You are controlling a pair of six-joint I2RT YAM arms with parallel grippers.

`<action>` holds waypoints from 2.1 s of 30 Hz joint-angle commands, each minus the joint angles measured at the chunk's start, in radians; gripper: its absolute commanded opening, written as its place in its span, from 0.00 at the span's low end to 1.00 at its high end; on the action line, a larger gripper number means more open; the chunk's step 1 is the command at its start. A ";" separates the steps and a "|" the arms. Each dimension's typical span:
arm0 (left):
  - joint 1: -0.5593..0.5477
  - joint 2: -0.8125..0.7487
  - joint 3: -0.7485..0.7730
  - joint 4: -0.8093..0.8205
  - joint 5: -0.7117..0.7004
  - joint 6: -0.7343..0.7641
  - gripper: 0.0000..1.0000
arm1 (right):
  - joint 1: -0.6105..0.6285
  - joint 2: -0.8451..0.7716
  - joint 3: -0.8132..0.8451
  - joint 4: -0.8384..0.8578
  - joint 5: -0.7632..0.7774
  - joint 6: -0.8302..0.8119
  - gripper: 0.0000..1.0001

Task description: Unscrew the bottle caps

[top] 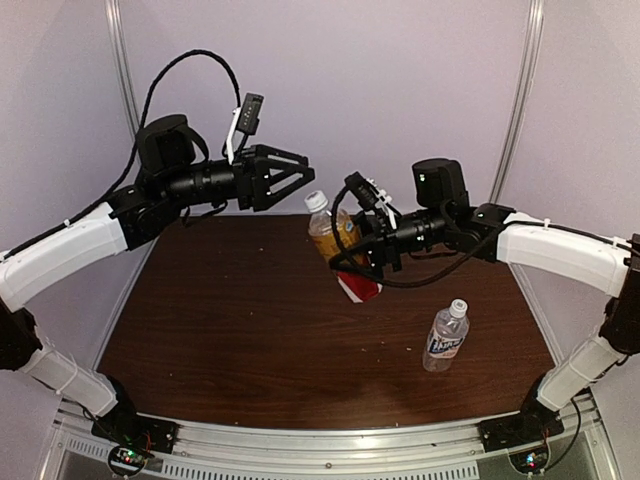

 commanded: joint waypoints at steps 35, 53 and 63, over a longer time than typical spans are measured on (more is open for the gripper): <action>0.005 0.098 -0.028 0.302 0.416 -0.039 0.26 | -0.008 0.081 0.043 0.330 -0.352 0.308 0.67; -0.144 0.091 0.105 -0.169 -0.536 -0.189 0.00 | 0.007 0.050 0.014 0.159 0.435 0.100 0.65; -0.150 0.081 0.078 -0.109 -0.538 -0.146 0.24 | 0.012 0.026 -0.034 0.197 0.439 0.108 0.65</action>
